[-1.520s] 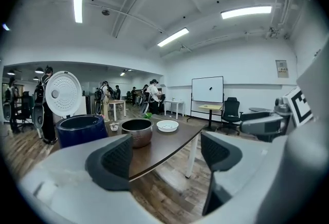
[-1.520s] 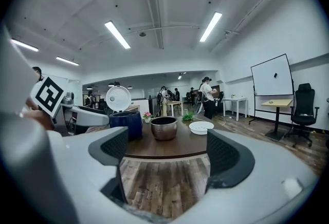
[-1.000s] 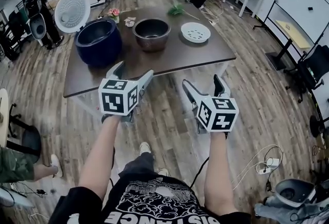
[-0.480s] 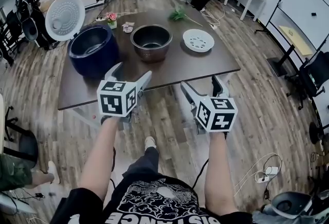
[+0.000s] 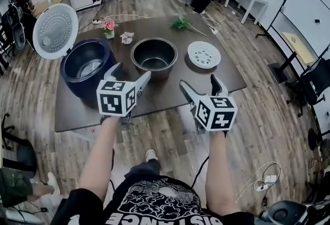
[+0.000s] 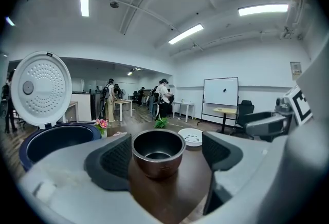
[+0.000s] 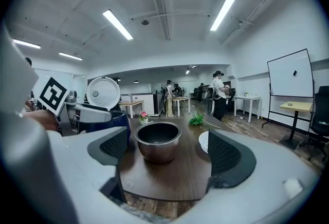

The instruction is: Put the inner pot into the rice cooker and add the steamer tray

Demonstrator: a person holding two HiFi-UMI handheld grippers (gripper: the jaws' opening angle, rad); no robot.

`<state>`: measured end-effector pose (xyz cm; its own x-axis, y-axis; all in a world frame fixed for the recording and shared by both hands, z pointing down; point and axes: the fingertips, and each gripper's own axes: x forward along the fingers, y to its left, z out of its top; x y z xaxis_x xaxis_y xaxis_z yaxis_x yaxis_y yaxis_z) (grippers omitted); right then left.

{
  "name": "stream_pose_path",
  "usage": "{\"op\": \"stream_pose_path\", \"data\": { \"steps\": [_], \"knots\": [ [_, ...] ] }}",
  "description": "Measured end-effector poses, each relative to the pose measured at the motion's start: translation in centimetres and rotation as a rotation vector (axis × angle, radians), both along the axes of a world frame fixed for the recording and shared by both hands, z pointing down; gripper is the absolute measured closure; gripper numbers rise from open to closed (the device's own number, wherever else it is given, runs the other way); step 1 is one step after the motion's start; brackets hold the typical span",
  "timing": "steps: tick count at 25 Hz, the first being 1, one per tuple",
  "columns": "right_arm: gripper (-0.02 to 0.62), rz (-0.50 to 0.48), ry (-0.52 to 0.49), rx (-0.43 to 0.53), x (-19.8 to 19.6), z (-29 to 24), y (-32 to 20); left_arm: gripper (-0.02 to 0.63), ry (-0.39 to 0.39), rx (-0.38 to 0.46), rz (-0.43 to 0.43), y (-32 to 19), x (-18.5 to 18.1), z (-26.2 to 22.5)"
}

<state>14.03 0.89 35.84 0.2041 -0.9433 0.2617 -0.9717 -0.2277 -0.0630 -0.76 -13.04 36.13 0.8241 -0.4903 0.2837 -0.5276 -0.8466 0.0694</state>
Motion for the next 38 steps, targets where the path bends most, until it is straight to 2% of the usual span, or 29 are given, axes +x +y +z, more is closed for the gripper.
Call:
{"op": "stream_pose_path", "data": {
  "steps": [6, 14, 22, 38],
  "knots": [
    [0.118, -0.011, 0.008, -0.022, 1.4, -0.1, -5.9, 0.175, 0.009, -0.013, 0.003, -5.7, 2.0, -0.1],
    [0.118, -0.003, 0.000, -0.026, 3.6, -0.4, -11.0, 0.175, 0.012, -0.028, 0.025, -10.3, 4.7, 0.2],
    [0.118, -0.009, -0.014, -0.044, 4.6, 0.3, -14.6, 0.175, -0.005, -0.036, 0.038, -13.3, 6.0, 0.9],
    [0.120, -0.075, -0.026, -0.048, 5.9, 1.6, -20.4, 0.175, -0.011, -0.026, -0.005, -17.5, 7.3, 1.6]
  ]
}}
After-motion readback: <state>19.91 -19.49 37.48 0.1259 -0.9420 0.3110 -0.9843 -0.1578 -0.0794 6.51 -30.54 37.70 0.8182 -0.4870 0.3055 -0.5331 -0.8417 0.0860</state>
